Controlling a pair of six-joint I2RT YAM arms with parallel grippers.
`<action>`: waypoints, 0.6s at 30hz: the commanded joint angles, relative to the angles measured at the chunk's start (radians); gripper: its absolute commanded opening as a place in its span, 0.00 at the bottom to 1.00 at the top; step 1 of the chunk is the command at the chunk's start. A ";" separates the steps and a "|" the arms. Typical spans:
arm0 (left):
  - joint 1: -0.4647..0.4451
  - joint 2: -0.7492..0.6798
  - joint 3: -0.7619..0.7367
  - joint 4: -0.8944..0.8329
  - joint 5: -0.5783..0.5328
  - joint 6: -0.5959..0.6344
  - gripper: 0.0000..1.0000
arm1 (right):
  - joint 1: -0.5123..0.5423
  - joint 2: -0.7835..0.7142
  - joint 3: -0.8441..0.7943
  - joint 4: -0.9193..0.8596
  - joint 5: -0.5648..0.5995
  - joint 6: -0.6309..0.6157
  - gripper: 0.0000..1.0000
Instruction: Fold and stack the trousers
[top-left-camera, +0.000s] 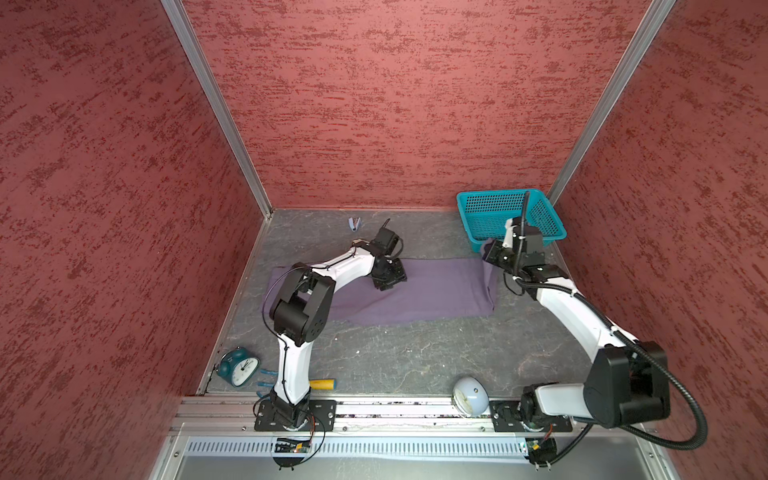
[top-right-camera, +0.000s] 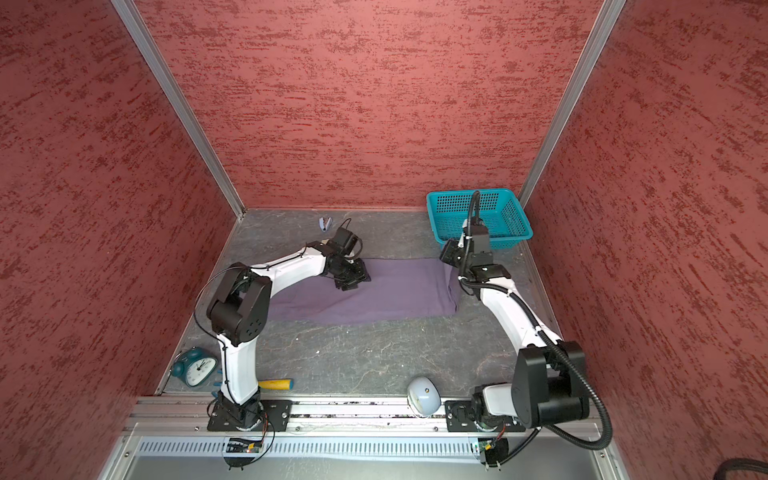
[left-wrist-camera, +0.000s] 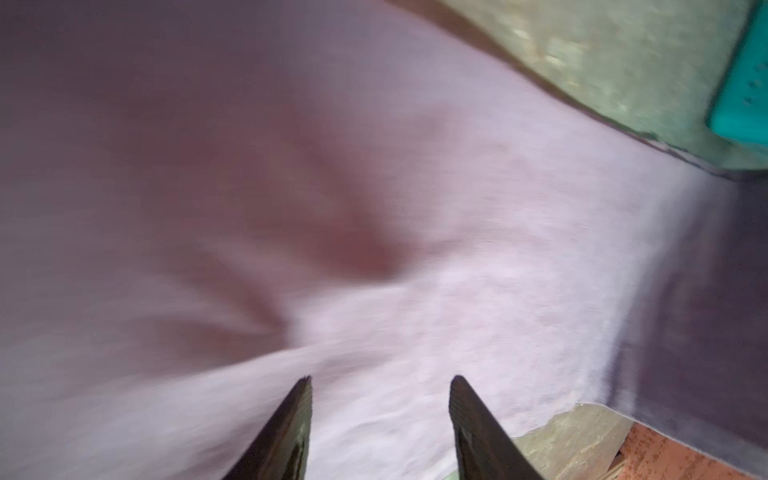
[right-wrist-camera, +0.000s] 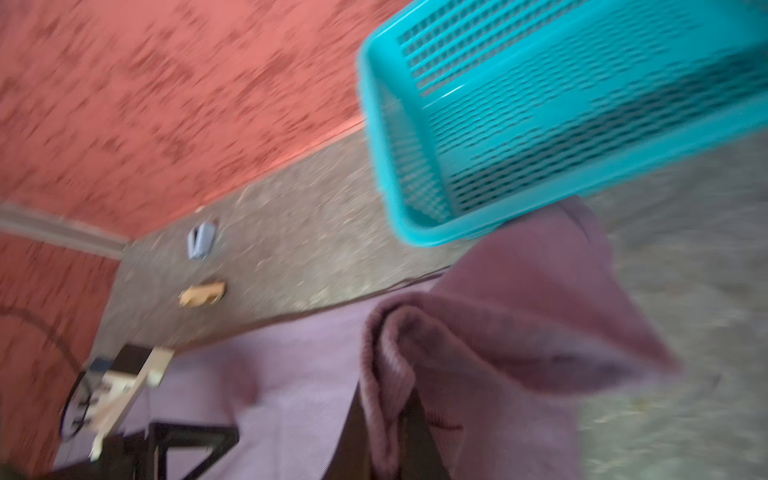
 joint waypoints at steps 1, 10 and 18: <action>0.036 -0.067 -0.075 0.034 -0.027 -0.014 0.54 | 0.107 0.028 0.033 0.045 0.068 0.001 0.00; 0.081 -0.137 -0.214 0.042 -0.056 -0.021 0.54 | 0.363 0.194 0.115 0.084 0.078 0.018 0.00; 0.082 -0.098 -0.241 0.068 -0.057 -0.027 0.53 | 0.469 0.304 0.194 0.087 0.066 0.000 0.00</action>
